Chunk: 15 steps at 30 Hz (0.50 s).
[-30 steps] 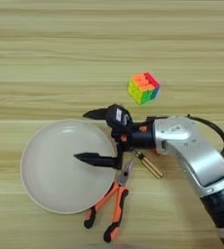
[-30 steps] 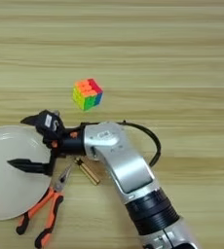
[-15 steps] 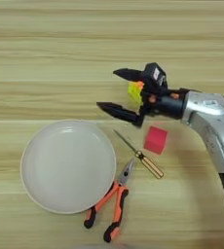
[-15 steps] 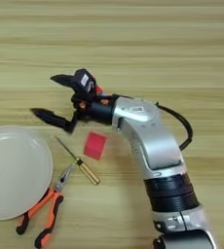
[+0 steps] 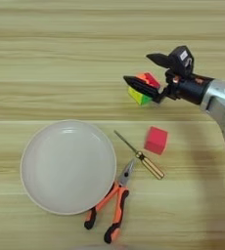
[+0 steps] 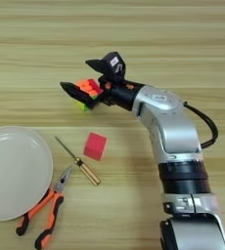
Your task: Move the objects on the table
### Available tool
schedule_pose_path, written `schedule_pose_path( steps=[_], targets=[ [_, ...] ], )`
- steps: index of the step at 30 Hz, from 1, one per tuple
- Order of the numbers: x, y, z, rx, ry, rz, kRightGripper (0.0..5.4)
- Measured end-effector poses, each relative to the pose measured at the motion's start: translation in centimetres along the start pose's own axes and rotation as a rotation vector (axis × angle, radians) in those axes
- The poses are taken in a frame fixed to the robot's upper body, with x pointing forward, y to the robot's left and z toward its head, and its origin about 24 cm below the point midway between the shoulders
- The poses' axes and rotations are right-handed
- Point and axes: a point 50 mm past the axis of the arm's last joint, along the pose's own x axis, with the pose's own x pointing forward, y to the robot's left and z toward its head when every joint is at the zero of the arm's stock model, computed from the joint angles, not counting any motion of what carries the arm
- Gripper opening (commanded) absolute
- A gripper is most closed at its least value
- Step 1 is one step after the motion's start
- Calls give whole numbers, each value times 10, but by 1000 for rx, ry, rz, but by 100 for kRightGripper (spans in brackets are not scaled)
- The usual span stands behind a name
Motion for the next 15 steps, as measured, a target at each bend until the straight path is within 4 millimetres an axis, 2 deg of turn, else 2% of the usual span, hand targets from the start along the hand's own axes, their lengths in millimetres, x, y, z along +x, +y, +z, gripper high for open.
schedule_pose_path(
  steps=[15],
  targets=[
    [13,-17,-29,89,96,-183,537]
  ],
)
